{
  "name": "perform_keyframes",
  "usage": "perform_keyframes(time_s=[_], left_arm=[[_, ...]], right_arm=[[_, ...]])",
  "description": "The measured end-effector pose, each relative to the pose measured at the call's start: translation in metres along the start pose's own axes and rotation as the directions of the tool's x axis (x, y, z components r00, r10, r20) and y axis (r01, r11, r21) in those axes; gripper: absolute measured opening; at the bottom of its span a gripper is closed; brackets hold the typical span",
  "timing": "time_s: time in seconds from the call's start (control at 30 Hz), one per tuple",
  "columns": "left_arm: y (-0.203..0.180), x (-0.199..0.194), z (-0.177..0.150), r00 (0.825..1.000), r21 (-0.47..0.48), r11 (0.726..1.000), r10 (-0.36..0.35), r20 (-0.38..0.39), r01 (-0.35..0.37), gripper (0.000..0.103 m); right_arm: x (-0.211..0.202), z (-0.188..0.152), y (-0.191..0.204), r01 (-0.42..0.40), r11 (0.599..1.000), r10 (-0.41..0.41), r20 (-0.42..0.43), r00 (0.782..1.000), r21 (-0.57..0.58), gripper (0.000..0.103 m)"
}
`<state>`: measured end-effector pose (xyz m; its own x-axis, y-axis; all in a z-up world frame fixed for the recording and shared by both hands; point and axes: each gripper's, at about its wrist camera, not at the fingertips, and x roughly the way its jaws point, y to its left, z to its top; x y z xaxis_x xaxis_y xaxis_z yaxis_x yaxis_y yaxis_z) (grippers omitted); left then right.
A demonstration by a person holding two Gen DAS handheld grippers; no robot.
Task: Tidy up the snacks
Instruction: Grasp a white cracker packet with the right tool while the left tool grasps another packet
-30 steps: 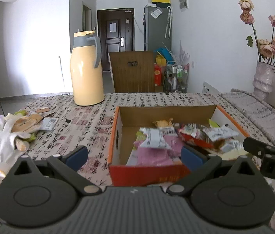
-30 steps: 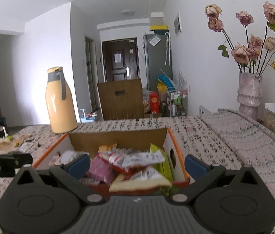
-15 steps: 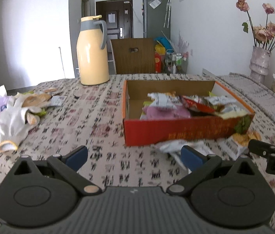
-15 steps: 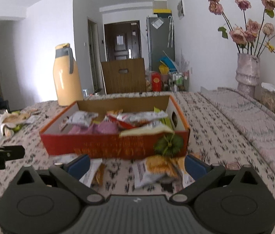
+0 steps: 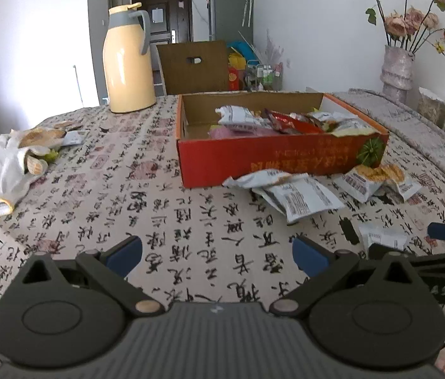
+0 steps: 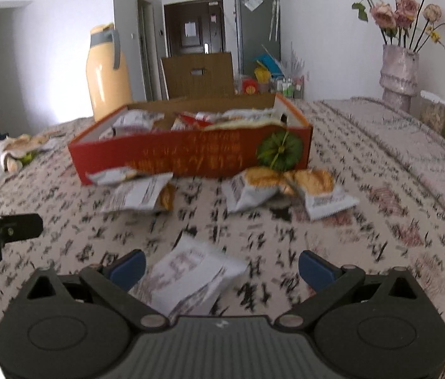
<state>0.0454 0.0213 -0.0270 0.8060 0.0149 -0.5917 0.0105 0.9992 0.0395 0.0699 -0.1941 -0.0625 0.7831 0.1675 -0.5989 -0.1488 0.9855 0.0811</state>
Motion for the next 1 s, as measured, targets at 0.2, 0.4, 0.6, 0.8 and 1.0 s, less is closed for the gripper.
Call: perform_keyframes(time_s=[0.2, 0.4, 0.6, 0.8, 1.0], left_arm=[[-0.002, 0.004, -0.007, 1.000, 0.001, 1.000, -0.007, -0.025, 0.007, 0.103], [-0.003, 0.007, -0.011, 0.999, 0.000, 1.000, -0.018, -0.046, 0.018, 0.103], [-0.007, 0.009, -0.012, 0.998, 0.007, 1.000, -0.028, -0.050, 0.028, 0.103], [-0.010, 0.009, -0.012, 0.998, 0.009, 1.000, -0.029, -0.050, 0.029, 0.103], [-0.015, 0.011, -0.008, 0.998, 0.013, 0.999, -0.032, -0.053, 0.033, 0.103]], right_arm=[[0.008, -0.010, 0.014, 0.009, 1.000, -0.009, -0.013, 1.000, -0.007, 0.103], [0.011, -0.019, 0.017, 0.044, 0.999, -0.044, 0.002, 0.999, -0.028, 0.089], [0.007, -0.018, 0.011, 0.044, 0.999, -0.043, 0.035, 0.998, -0.015, 0.060], [0.005, -0.020, 0.005, 0.012, 1.000, -0.012, 0.057, 0.998, -0.005, 0.058], [0.000, -0.019, -0.001, 0.001, 1.000, -0.002, 0.093, 0.996, 0.012, 0.057]])
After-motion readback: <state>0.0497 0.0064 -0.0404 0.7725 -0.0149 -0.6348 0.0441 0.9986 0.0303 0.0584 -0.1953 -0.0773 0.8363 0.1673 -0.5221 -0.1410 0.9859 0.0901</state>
